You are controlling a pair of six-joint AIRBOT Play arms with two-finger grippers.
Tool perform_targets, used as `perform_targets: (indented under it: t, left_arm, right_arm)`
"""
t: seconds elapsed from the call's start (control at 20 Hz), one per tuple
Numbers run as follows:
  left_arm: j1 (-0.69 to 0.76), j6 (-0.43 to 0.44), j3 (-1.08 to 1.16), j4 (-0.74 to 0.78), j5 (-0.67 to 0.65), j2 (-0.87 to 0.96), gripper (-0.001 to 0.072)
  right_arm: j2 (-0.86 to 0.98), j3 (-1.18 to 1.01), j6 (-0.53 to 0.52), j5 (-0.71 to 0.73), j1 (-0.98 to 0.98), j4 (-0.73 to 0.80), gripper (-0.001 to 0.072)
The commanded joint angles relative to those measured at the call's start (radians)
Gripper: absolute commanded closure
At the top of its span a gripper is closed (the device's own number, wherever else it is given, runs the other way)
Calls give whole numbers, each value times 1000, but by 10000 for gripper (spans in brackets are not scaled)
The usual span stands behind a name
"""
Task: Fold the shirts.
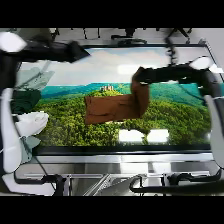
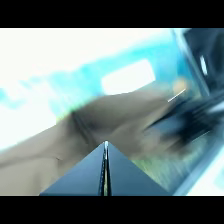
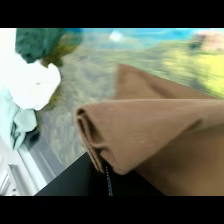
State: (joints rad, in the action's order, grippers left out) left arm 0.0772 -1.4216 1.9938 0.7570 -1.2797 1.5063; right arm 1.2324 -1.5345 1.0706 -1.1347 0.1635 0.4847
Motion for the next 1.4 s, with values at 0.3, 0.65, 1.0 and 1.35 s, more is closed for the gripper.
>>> perform_targets:
  t: [0.3,0.65,1.0,1.35]
  left_arm:
    - [-178,37,-12,8,-95,-185,695]
    - [-150,51,-12,1,-134,-130,695]
    - [-150,51,-12,1,-160,-130,695]
    - [-150,42,-12,0,-162,-131,695]
  right_arm:
    - [463,-10,-115,1009,666,1,147]
    - [158,-19,-97,414,336,161,274]
    - [142,18,142,-120,-183,390,105]
    - [347,27,-3,-152,-148,198,106]
